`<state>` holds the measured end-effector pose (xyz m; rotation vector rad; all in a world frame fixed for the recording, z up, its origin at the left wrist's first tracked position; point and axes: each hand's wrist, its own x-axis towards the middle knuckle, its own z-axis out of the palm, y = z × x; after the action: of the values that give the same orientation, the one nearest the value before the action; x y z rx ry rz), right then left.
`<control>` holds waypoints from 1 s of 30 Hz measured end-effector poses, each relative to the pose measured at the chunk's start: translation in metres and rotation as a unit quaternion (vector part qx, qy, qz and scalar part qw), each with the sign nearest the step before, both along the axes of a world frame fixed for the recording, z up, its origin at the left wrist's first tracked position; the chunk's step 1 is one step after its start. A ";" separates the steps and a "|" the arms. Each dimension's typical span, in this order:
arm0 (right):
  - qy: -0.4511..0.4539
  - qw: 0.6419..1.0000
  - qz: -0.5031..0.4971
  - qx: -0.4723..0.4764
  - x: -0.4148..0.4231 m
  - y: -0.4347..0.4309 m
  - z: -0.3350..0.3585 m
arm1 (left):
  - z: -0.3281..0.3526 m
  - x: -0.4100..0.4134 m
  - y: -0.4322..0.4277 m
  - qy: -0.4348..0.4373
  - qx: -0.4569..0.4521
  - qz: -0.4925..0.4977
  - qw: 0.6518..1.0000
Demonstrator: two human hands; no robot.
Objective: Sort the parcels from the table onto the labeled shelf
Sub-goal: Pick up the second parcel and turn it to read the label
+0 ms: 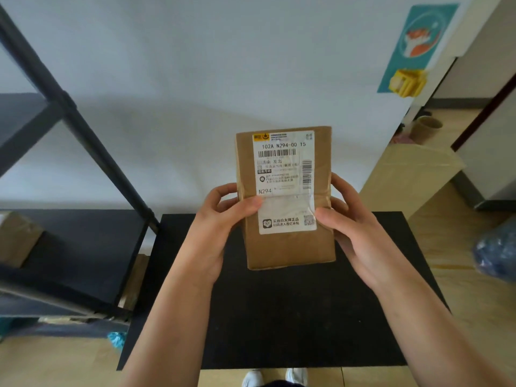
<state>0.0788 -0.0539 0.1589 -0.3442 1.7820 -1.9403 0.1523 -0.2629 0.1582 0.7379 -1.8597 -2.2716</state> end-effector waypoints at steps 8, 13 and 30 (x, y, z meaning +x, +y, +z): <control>0.018 0.999 0.010 -0.039 0.004 0.009 0.005 | 0.010 0.009 -0.006 0.048 -0.010 -0.041 0.998; 0.030 0.998 0.015 -0.055 0.007 0.011 0.006 | 0.009 0.012 -0.009 0.066 -0.012 -0.058 0.996; -0.013 0.999 -0.043 0.008 0.030 0.000 0.013 | 0.008 0.018 -0.001 0.002 -0.003 -0.035 0.999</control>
<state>0.1086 -0.0541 0.1724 -0.2392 1.8234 -1.9789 0.1698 -0.2643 0.1659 0.6761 -1.9194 -2.3051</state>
